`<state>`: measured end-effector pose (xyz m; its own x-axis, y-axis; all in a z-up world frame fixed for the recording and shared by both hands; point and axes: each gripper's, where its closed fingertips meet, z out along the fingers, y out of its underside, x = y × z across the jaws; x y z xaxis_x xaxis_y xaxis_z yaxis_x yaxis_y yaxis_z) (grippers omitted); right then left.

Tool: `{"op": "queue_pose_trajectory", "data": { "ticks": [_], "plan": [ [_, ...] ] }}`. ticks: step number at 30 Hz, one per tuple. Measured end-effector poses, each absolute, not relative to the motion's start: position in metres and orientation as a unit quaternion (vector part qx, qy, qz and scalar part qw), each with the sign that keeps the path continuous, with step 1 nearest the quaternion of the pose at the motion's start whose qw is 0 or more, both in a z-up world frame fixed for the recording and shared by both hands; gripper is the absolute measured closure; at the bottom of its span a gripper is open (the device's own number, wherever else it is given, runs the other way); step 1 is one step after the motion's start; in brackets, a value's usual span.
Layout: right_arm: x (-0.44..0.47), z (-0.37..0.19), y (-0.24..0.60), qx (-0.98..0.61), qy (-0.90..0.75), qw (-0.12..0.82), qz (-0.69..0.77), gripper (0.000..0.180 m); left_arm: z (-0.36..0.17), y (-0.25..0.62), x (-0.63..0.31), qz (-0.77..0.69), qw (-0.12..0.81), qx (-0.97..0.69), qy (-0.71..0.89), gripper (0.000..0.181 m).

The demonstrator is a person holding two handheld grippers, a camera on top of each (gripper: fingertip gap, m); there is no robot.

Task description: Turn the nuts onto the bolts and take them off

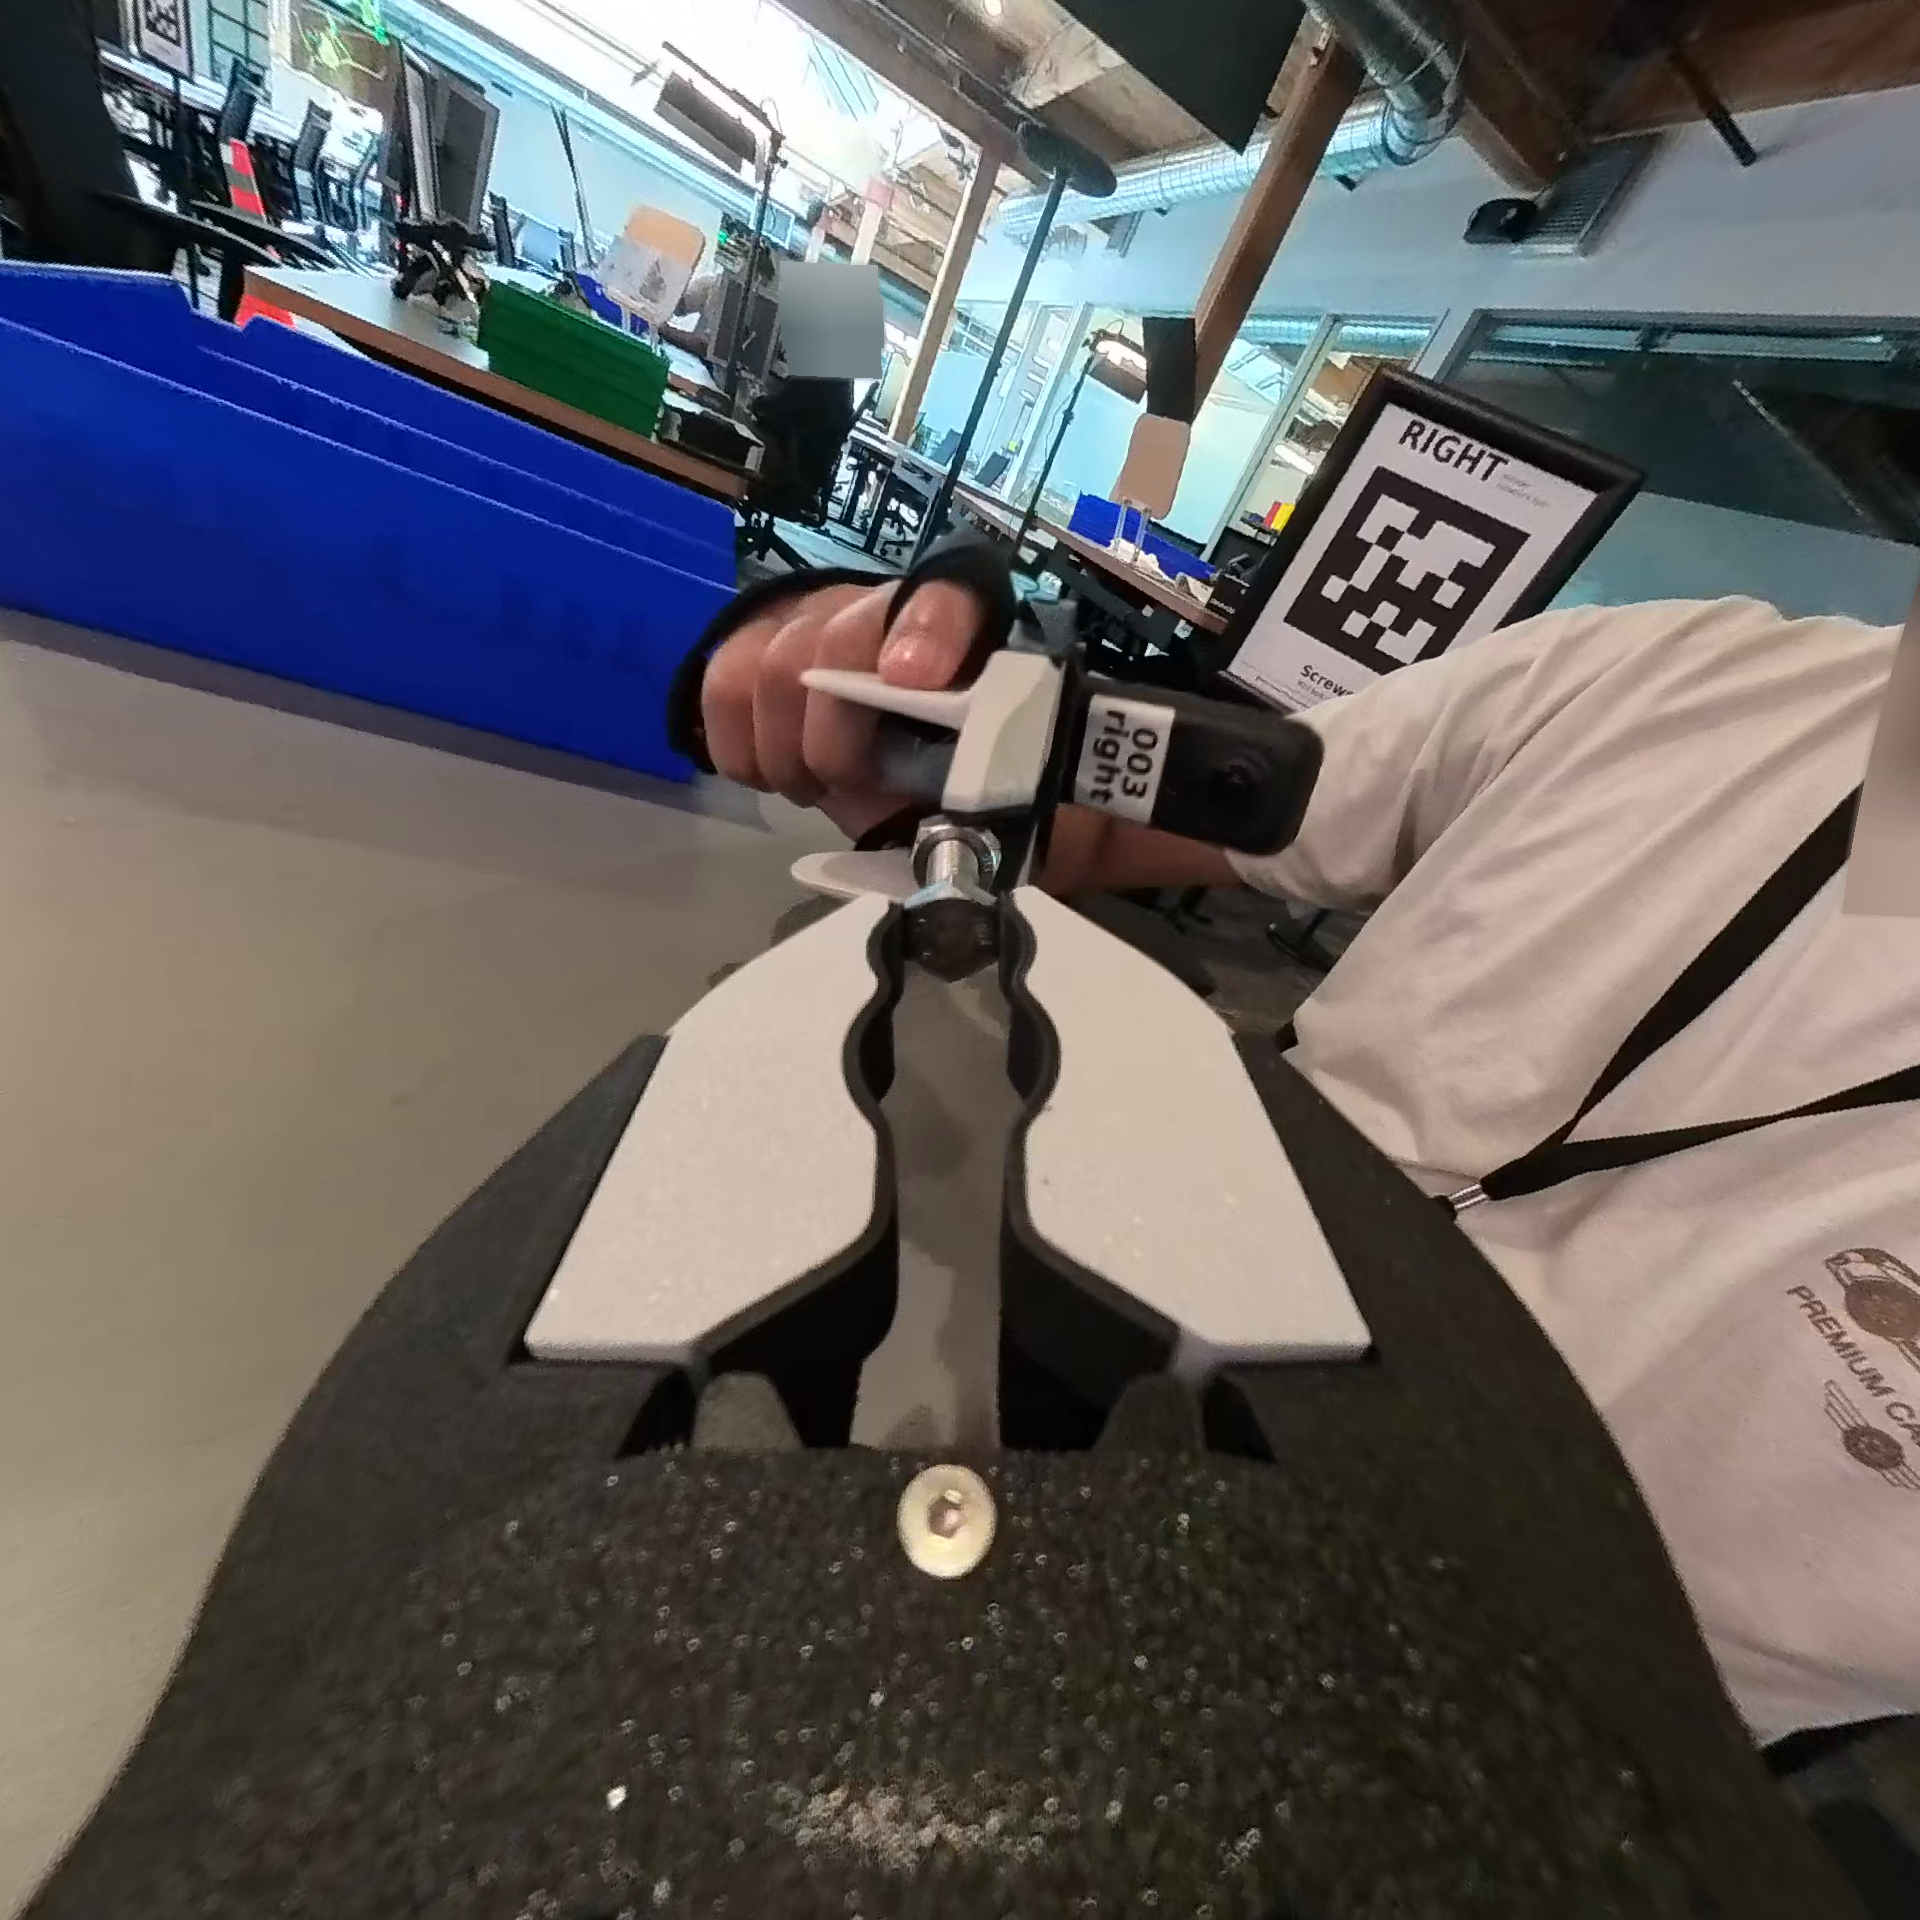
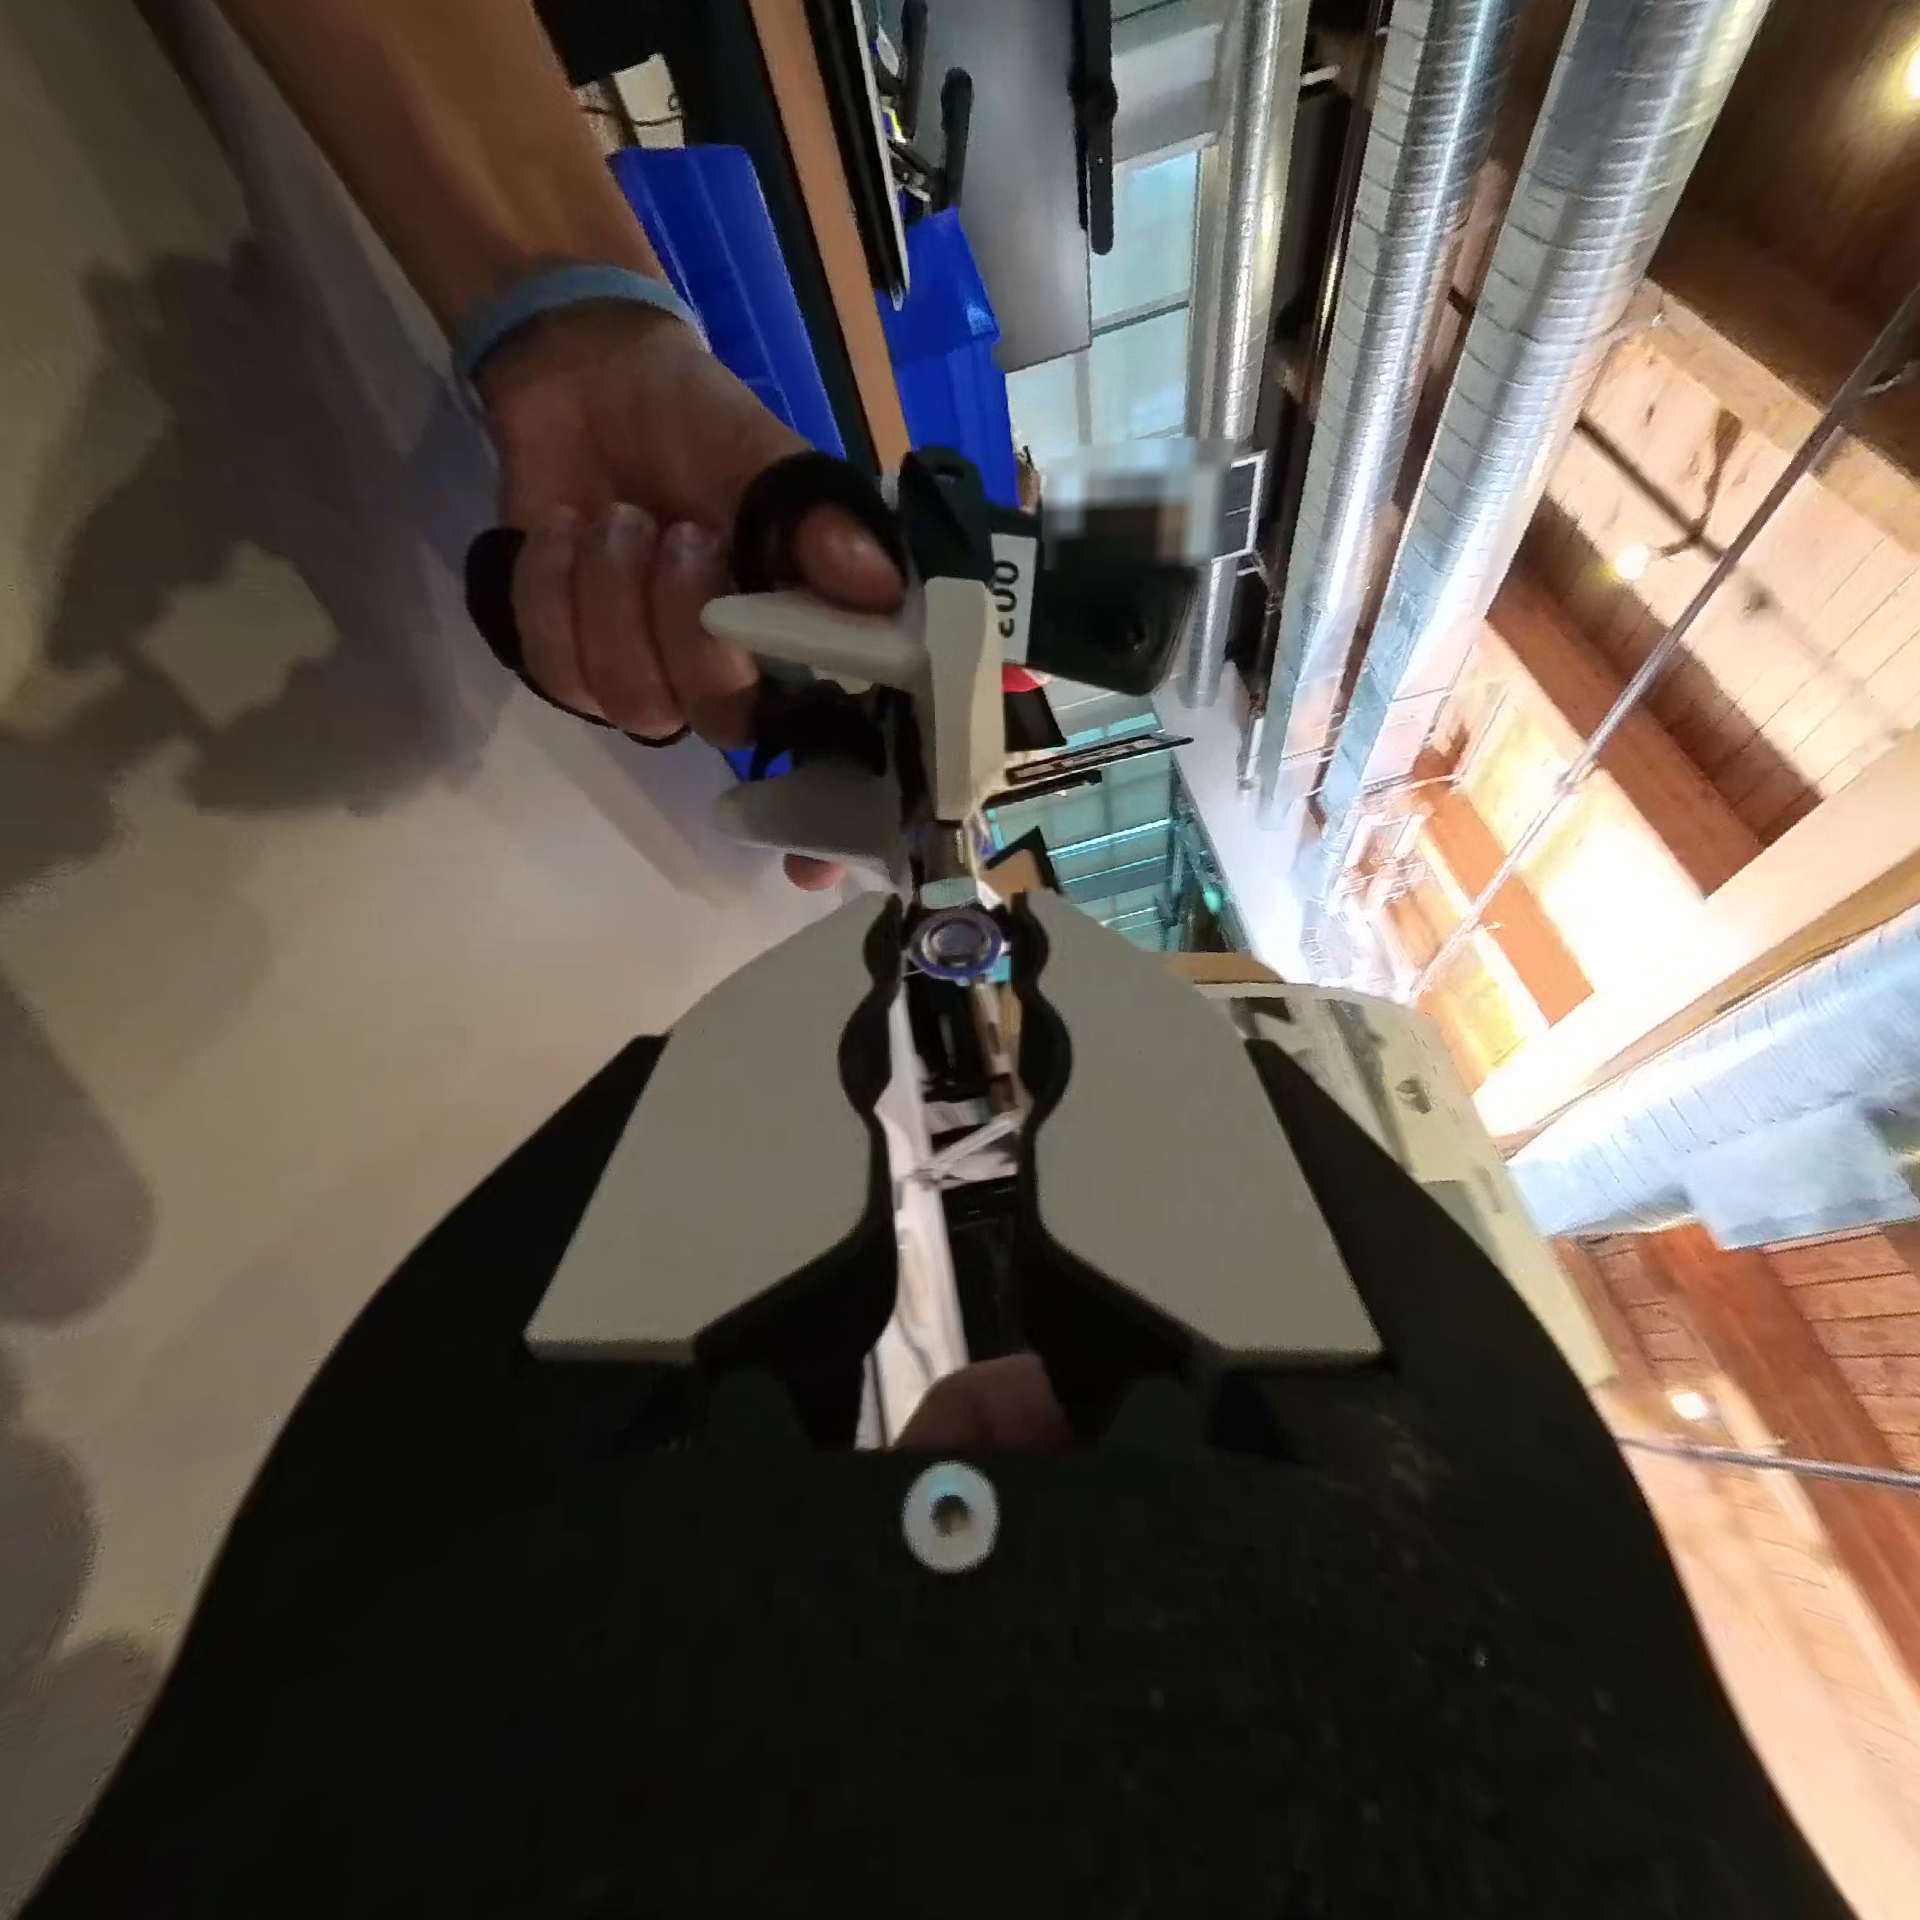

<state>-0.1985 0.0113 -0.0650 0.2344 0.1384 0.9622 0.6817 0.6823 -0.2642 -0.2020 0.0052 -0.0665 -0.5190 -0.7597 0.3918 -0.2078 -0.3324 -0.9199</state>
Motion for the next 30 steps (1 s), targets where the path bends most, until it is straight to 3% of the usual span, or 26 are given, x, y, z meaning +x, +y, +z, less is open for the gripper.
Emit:
{"op": "queue_pose_trajectory", "data": {
  "ticks": [7,12,15,17,19,22,26,30],
  "plan": [
    [-0.198,-0.059,0.023,-0.564,-0.47,0.654,0.184,0.161,-0.058,0.016,-0.2,-0.617,0.328,-0.437,0.567,0.164],
    [-0.199,-0.058,0.027,-0.639,-0.318,0.496,0.494,0.161,-0.058,0.024,-0.2,-0.555,0.396,-0.435,0.588,0.164],
    [-0.197,-0.062,0.029,-0.648,-0.238,0.392,0.607,0.161,-0.063,0.027,-0.197,-0.522,0.418,-0.438,0.601,0.164],
    [-0.195,-0.064,0.032,-0.649,-0.216,0.376,0.626,0.161,-0.065,0.029,-0.196,-0.51,0.423,-0.443,0.604,0.164],
    [-0.196,-0.059,0.031,-0.635,-0.232,0.405,0.616,0.16,-0.061,0.029,-0.197,-0.533,0.411,-0.444,0.591,0.164],
    [-0.194,-0.045,0.029,-0.602,-0.296,0.529,0.519,0.134,-0.052,0.031,-0.202,-0.579,0.389,-0.445,0.562,0.164],
    [-0.185,-0.047,0.03,-0.523,-0.46,0.708,0.111,0.129,-0.042,0.031,-0.208,-0.648,0.336,-0.441,0.522,0.164],
    [-0.193,-0.057,0.019,-0.386,-0.552,0.721,-0.165,0.133,-0.045,0.023,-0.21,-0.687,0.274,-0.434,0.514,0.164]
  ]
}}
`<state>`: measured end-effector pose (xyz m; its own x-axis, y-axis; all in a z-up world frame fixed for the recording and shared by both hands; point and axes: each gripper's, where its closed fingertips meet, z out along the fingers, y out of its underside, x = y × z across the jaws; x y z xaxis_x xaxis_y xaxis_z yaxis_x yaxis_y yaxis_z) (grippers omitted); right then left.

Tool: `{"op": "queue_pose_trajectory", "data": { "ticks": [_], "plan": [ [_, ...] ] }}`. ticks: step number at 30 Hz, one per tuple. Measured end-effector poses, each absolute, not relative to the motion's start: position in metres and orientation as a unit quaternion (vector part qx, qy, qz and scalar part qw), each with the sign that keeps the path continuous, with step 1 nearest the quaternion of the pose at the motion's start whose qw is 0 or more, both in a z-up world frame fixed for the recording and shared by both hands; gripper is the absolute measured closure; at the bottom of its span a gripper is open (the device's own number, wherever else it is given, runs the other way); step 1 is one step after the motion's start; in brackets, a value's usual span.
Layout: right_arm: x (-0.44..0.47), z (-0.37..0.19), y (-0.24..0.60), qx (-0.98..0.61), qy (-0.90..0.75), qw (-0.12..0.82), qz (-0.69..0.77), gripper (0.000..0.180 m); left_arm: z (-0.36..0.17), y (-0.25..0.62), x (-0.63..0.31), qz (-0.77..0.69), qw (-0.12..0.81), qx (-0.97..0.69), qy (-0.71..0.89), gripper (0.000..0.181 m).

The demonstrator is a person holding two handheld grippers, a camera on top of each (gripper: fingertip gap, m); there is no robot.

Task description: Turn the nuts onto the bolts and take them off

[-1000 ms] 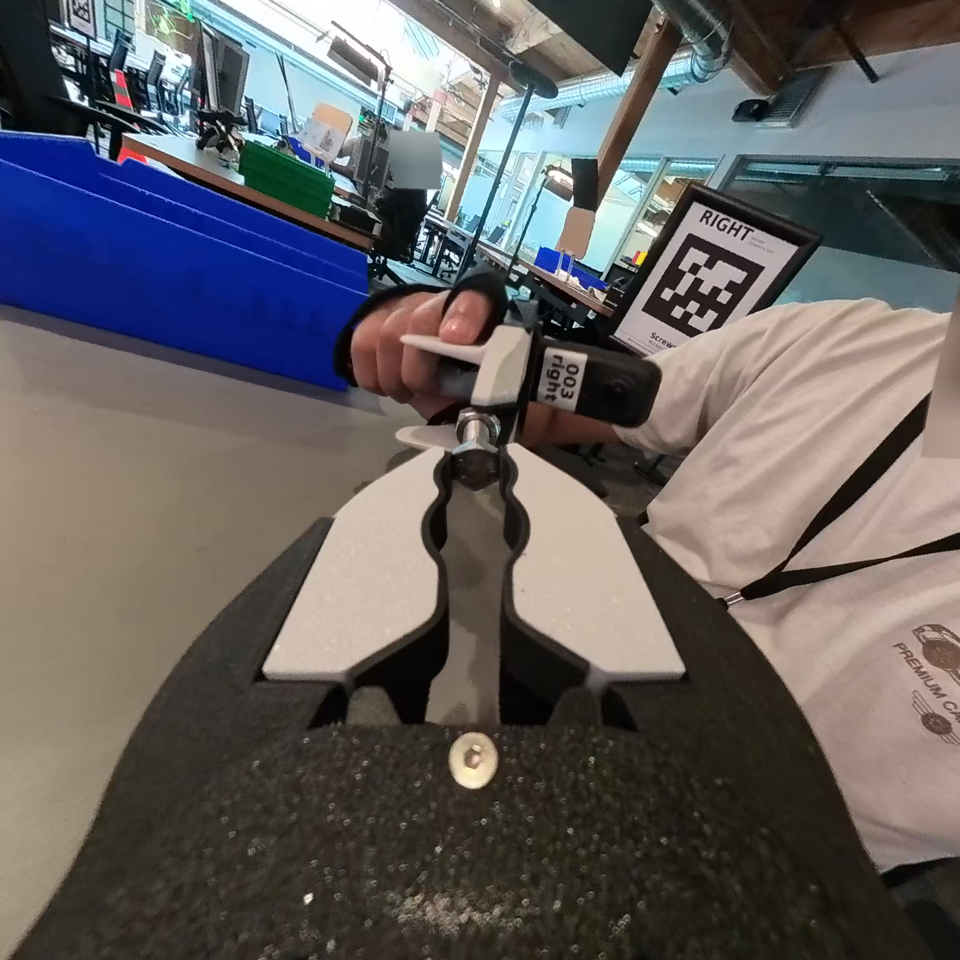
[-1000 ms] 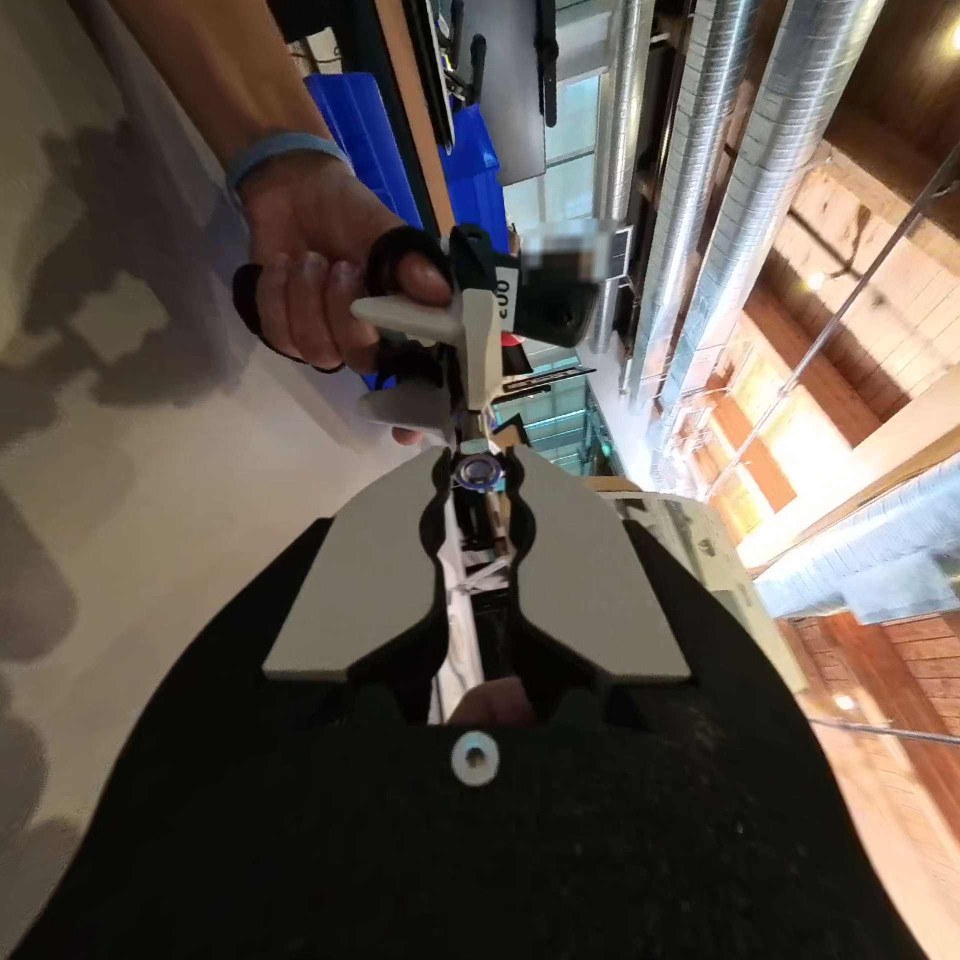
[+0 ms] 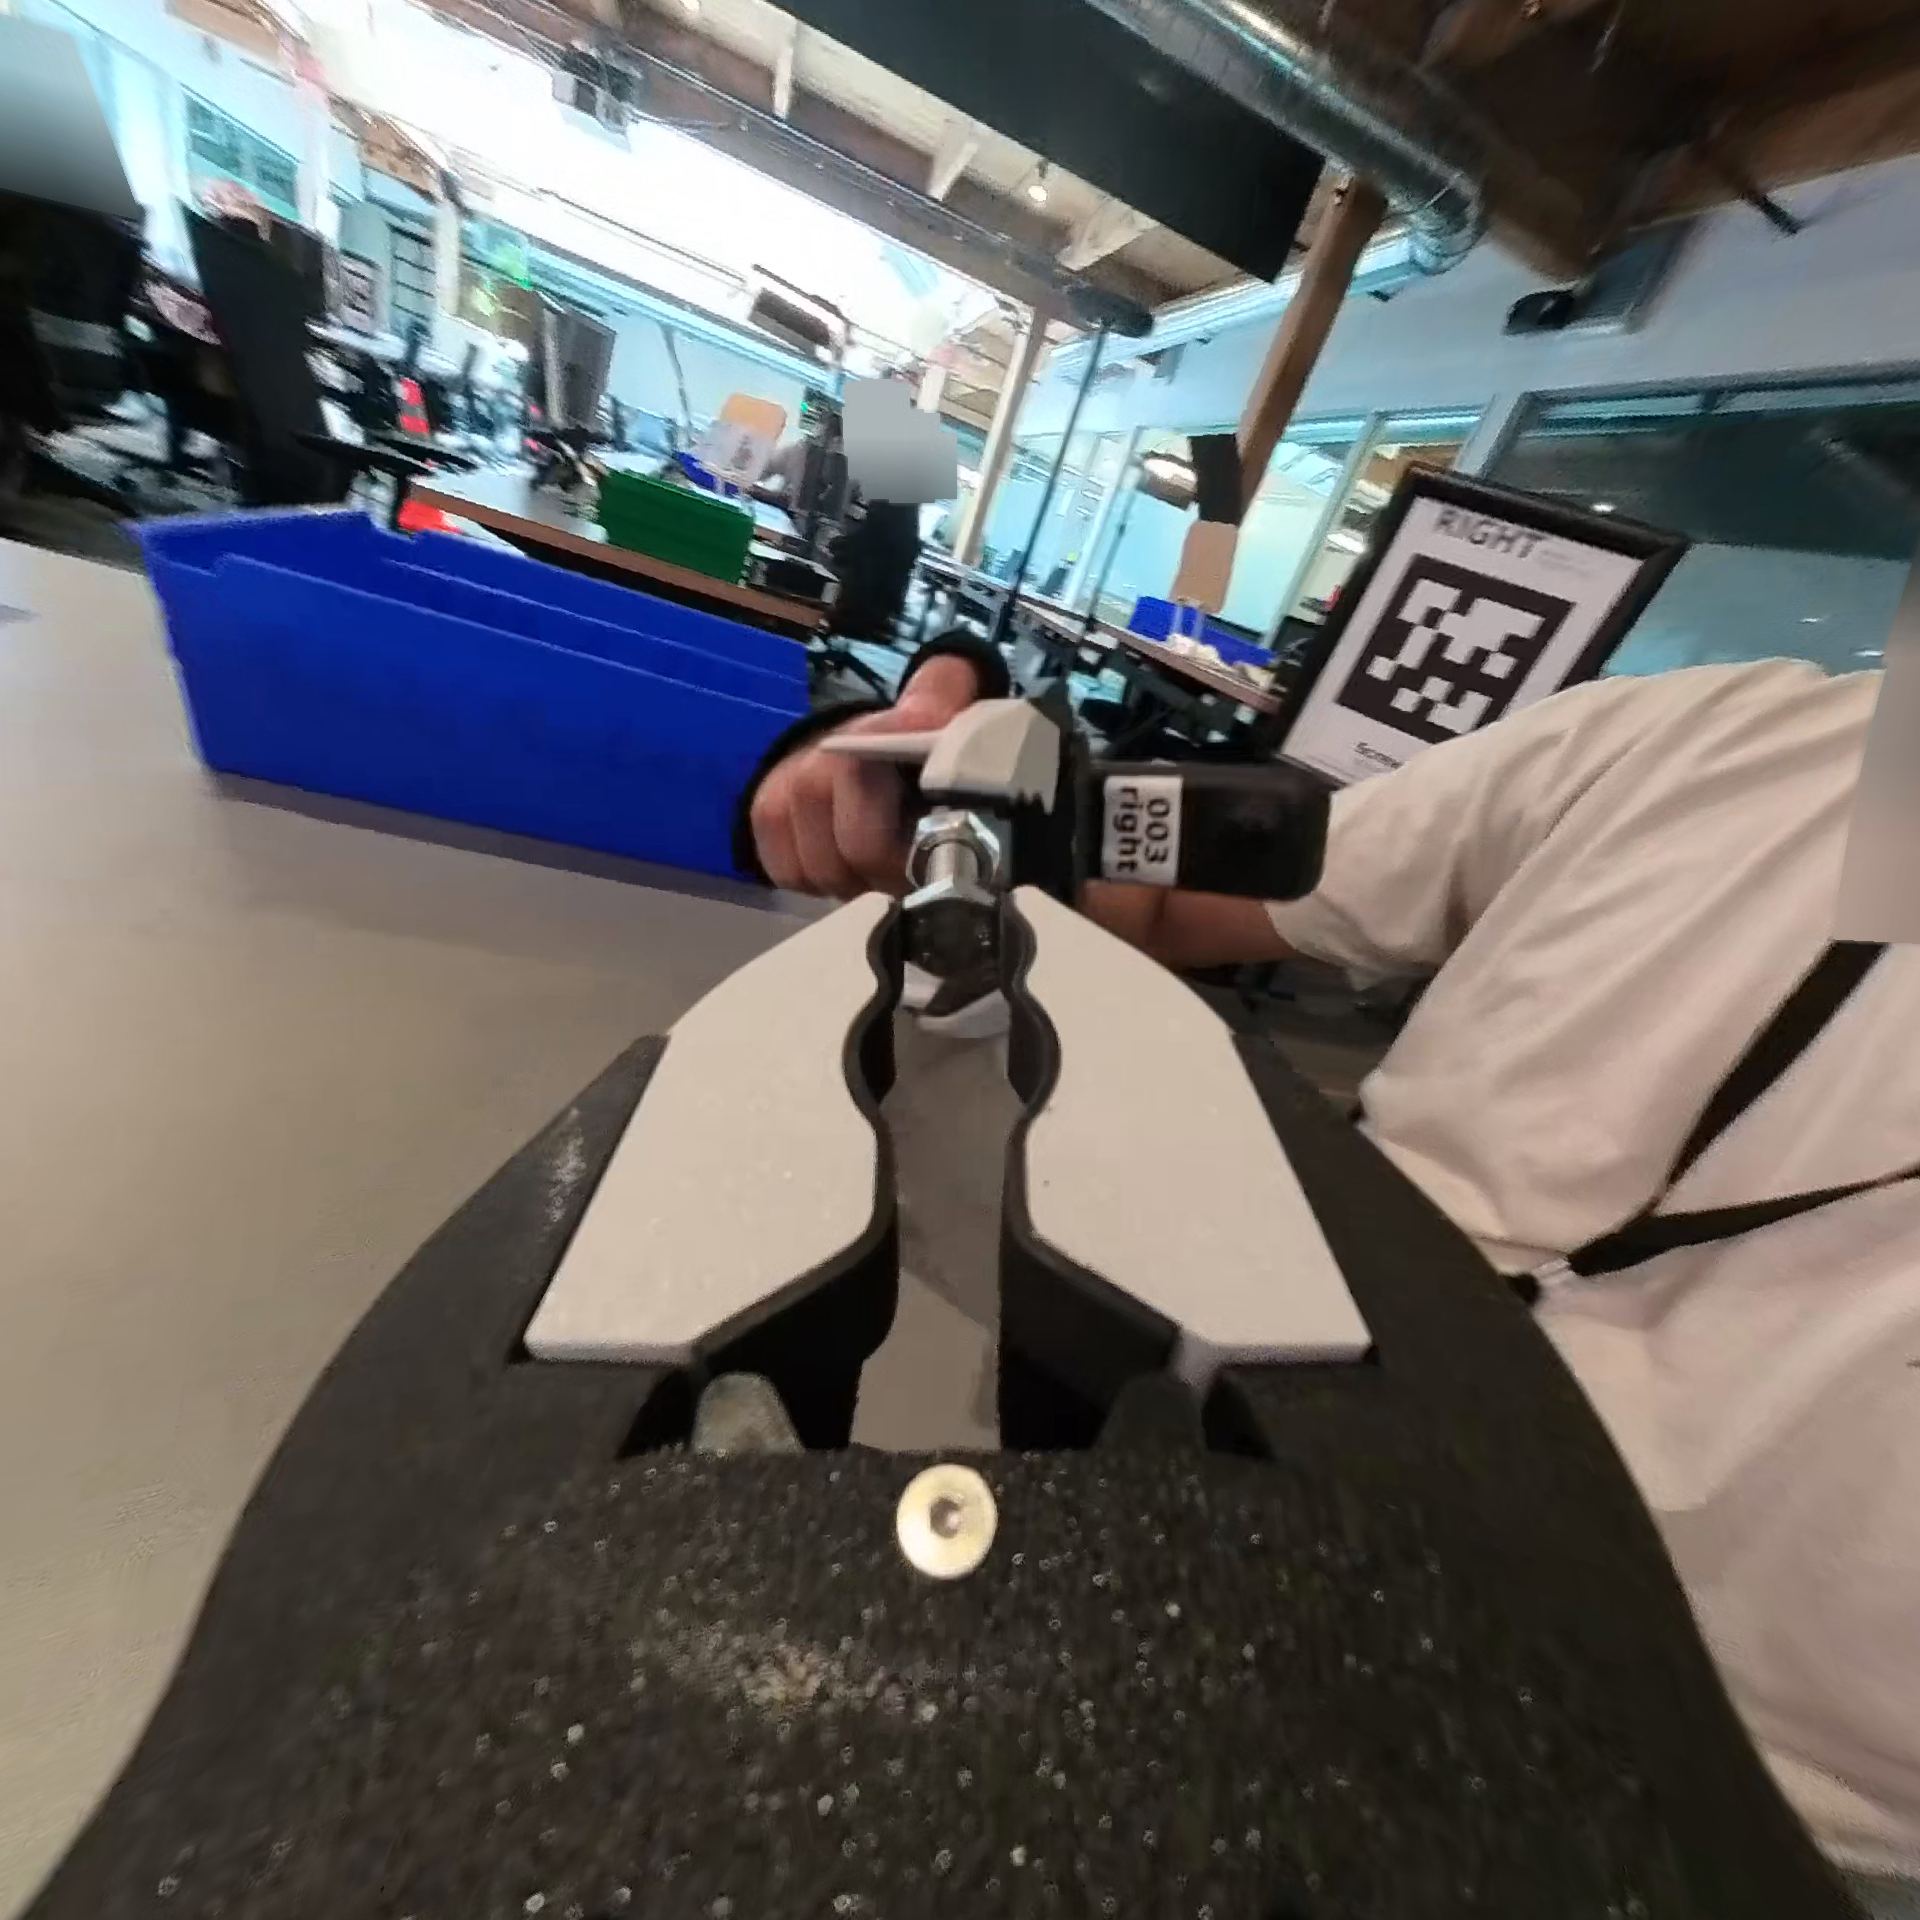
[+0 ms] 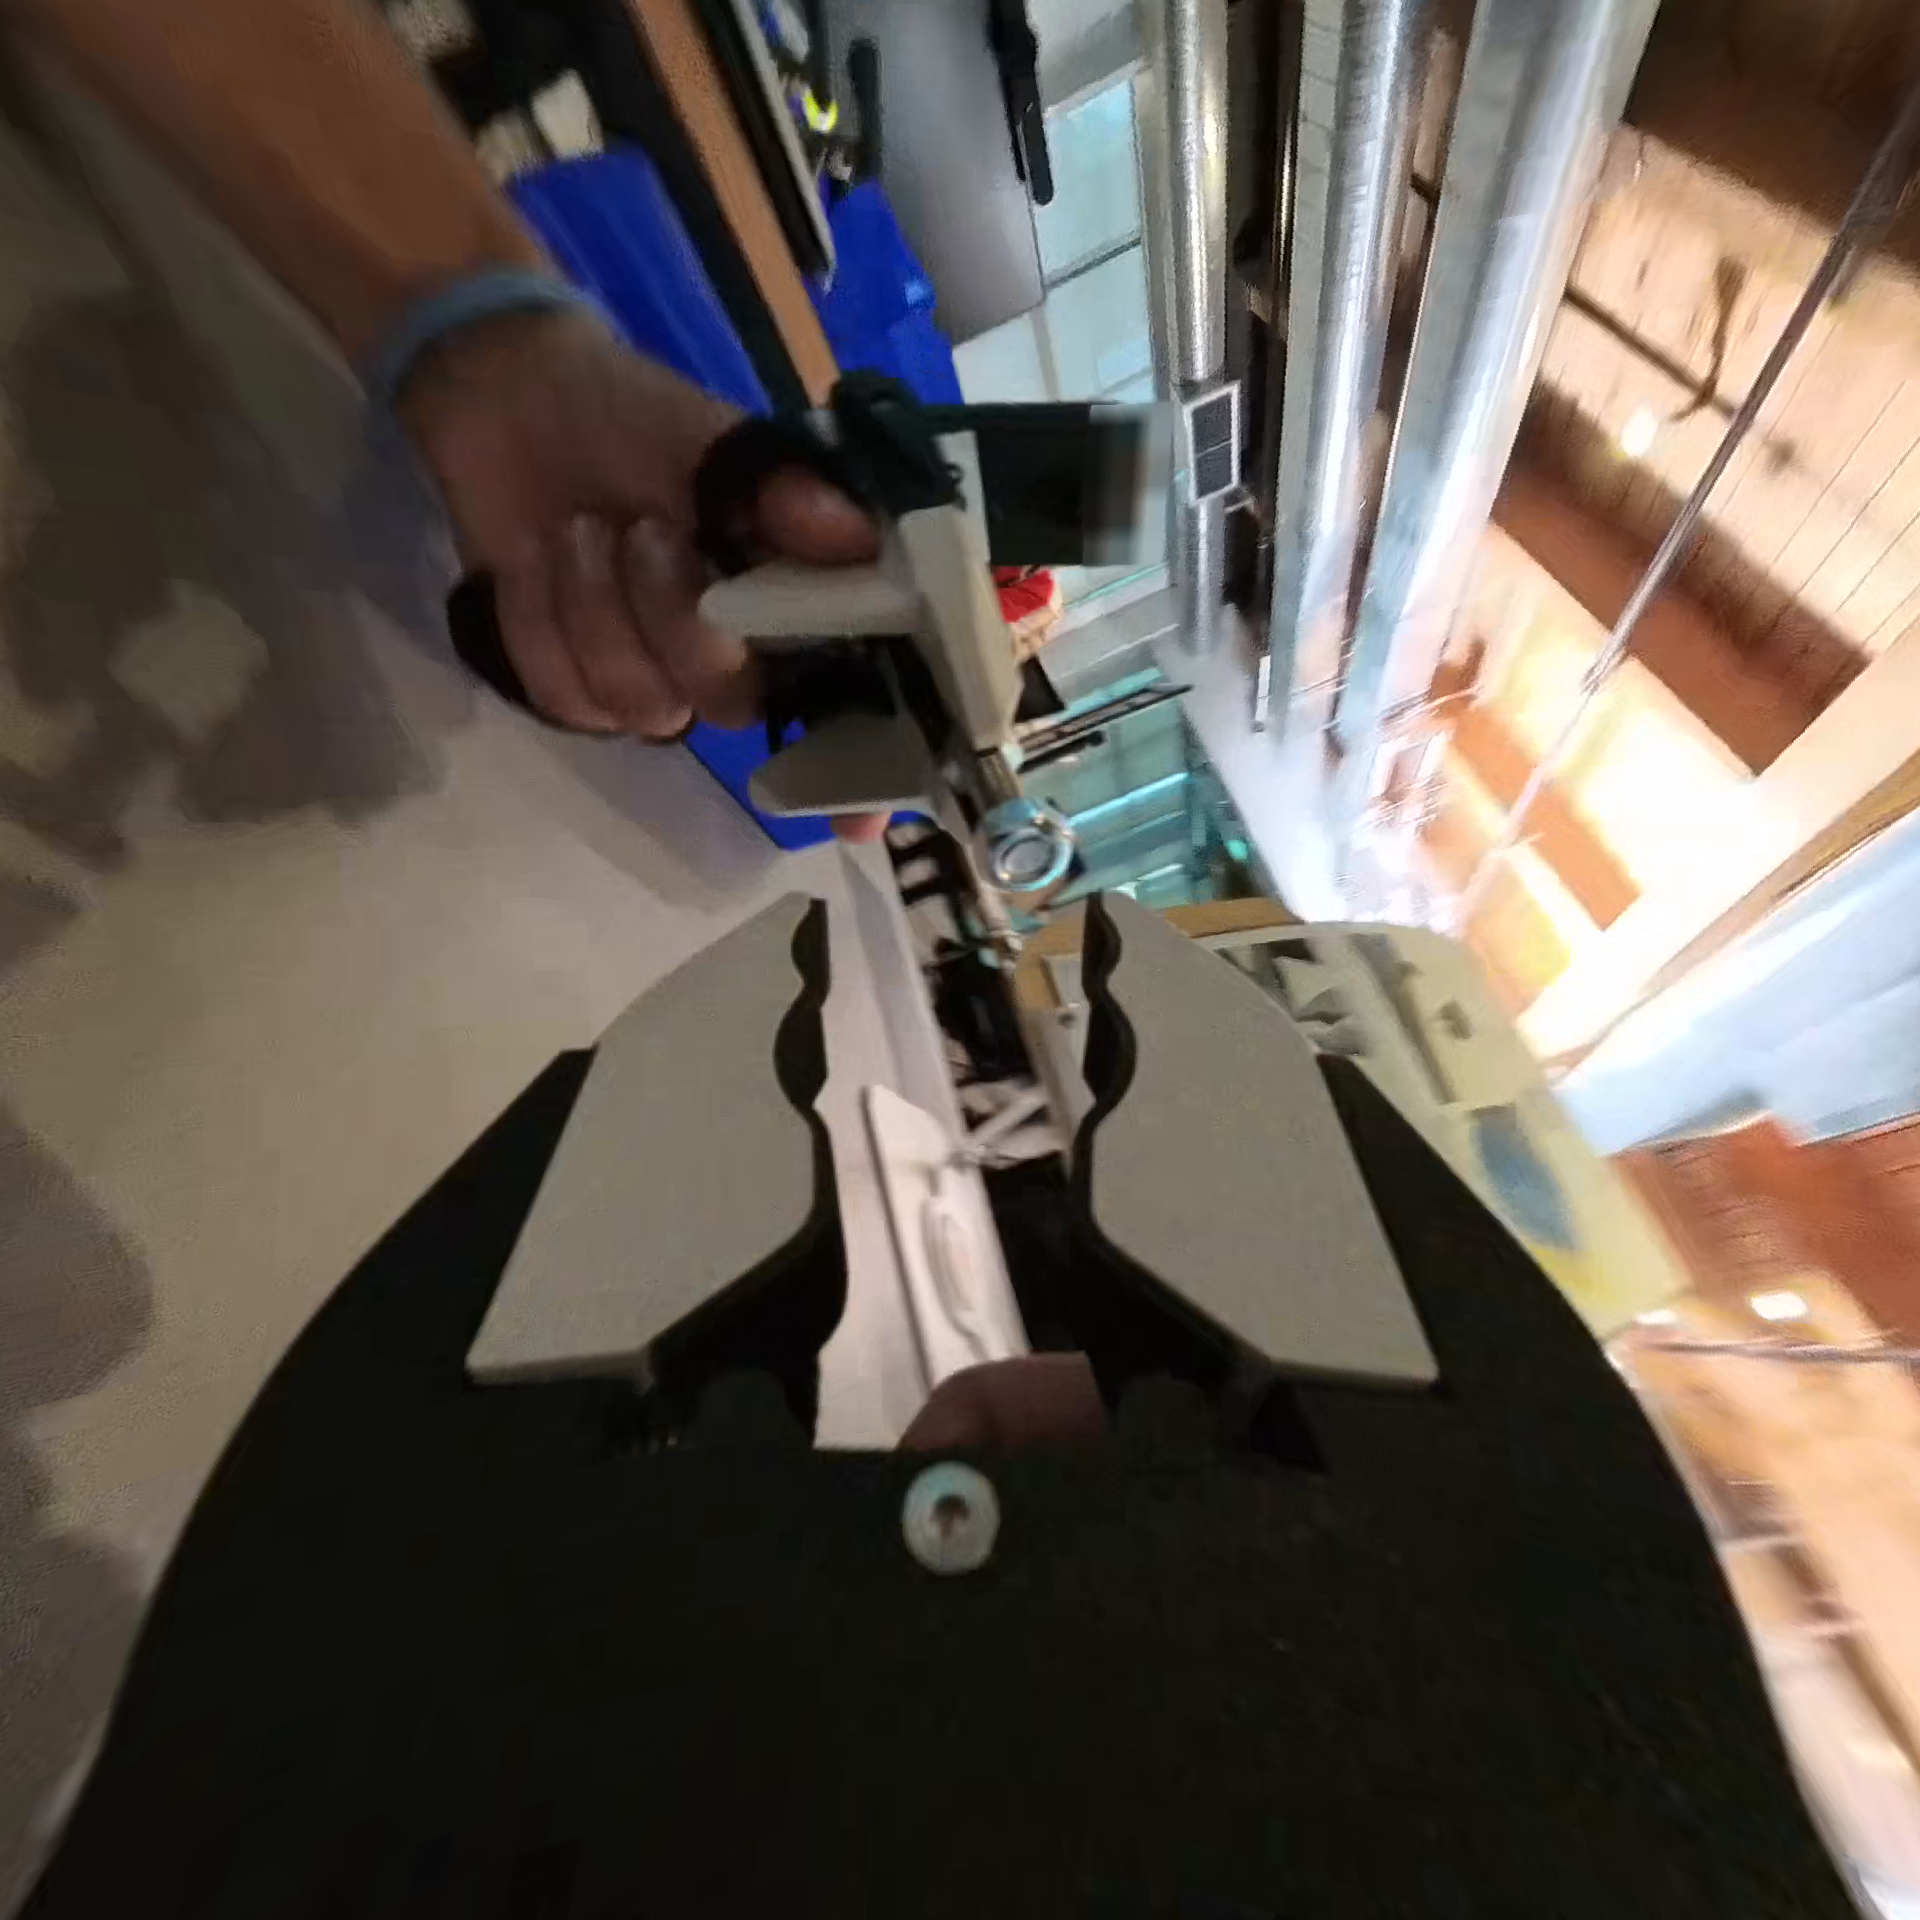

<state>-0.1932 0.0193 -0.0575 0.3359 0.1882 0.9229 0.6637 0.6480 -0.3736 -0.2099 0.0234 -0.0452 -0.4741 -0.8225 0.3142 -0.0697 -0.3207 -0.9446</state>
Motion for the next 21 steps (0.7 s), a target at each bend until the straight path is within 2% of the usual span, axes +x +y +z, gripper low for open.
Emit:
{"op": "queue_pose_trajectory", "data": {
  "ticks": [4,8,9,16,21],
  "plan": [
    [-0.202,-0.062,0.015,-0.349,-0.569,0.713,-0.213,0.134,-0.056,0.01,-0.209,-0.685,0.234,-0.431,0.539,0.164],
    [-0.205,-0.061,0.005,-0.341,-0.578,0.718,-0.186,0.162,-0.064,0.001,-0.205,-0.672,0.222,-0.432,0.559,0.164],
    [-0.204,-0.062,0.006,-0.359,-0.578,0.714,-0.165,0.162,-0.065,0.002,-0.204,-0.669,0.224,-0.434,0.56,0.164],
    [-0.202,-0.052,0.019,-0.57,-0.448,0.656,0.211,0.162,-0.055,0.015,-0.202,-0.619,0.332,-0.432,0.565,0.164],
    [-0.202,-0.044,0.024,-0.63,-0.267,0.499,0.532,0.162,-0.048,0.021,-0.201,-0.563,0.414,-0.422,0.578,0.164]
  ]
}}
